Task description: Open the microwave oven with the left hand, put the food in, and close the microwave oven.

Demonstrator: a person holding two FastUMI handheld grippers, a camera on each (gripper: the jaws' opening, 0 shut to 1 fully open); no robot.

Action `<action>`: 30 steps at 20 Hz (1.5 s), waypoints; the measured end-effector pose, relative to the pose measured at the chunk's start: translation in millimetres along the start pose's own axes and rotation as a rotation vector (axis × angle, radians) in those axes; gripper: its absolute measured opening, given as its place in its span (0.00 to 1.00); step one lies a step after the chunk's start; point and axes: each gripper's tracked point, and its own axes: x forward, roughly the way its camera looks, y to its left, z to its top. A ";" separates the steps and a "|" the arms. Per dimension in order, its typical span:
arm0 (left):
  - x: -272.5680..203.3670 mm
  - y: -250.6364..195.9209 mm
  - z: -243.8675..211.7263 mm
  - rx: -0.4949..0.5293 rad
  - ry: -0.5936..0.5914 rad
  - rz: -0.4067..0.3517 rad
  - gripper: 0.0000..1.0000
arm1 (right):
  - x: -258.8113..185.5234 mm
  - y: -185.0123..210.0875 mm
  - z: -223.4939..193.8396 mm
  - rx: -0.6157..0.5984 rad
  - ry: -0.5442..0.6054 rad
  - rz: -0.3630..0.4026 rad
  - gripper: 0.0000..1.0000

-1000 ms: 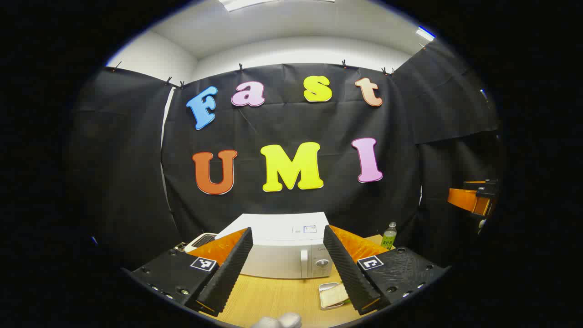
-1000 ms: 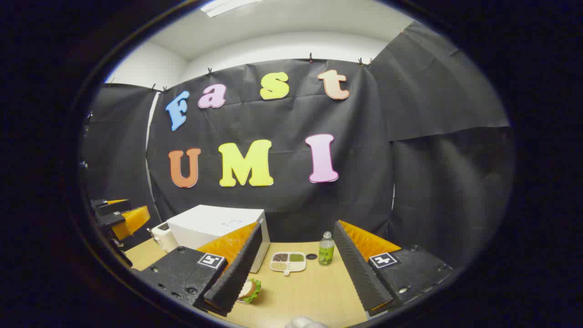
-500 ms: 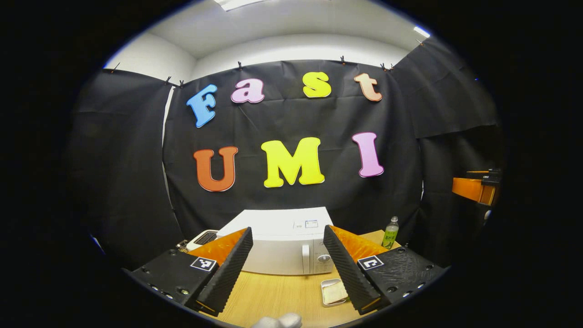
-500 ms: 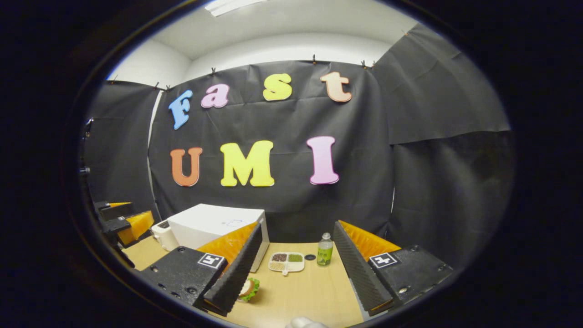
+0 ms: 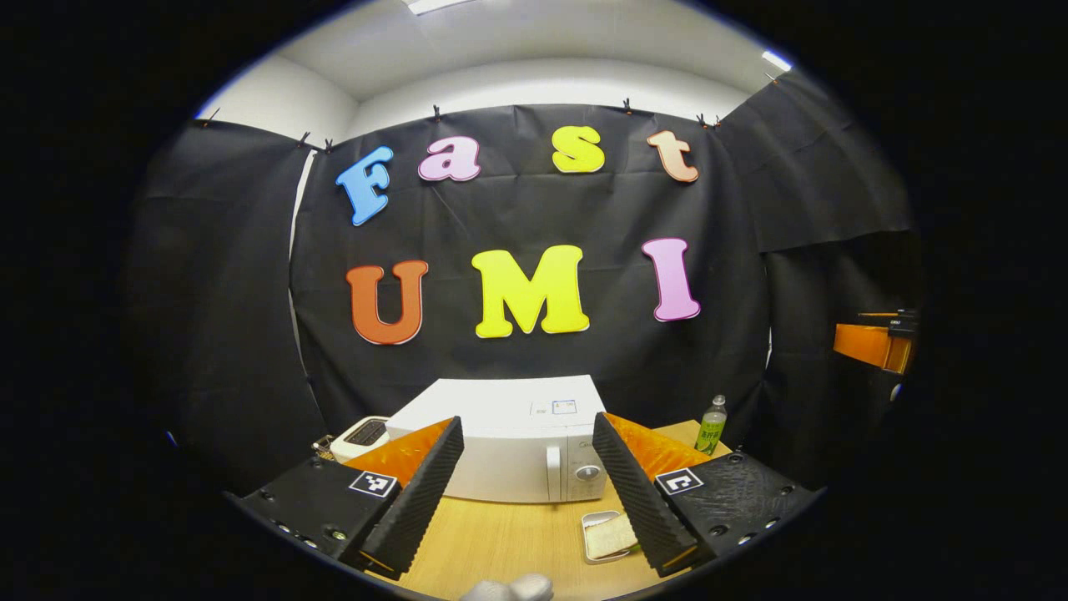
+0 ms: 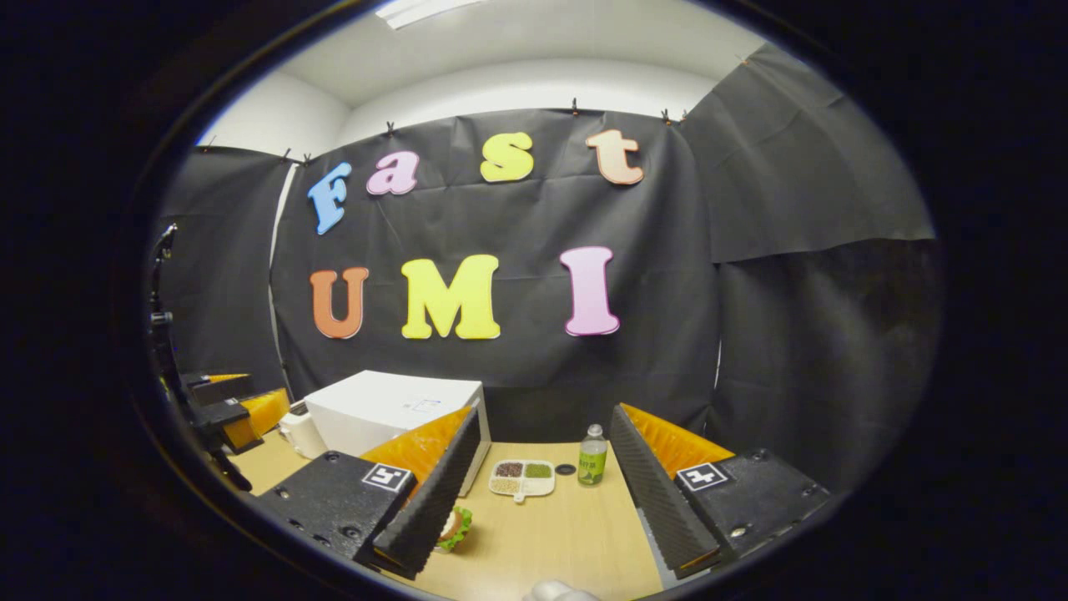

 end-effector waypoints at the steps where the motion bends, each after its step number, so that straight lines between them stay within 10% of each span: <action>1: 4.5 0.3 -3.0 -0.001 -0.001 -0.001 0.96 | -0.2 0.5 1.0 0.003 -0.004 0.004 0.92; 25: 215.7 -26.9 -207.6 -0.001 0.133 -0.026 0.95 | 3.9 -43.1 -58.1 -0.072 0.180 -0.135 0.93; 30: 223.1 -32.8 -215.4 -0.047 0.139 -0.087 0.56 | 6.3 -39.0 -61.7 -0.080 0.201 -0.128 0.93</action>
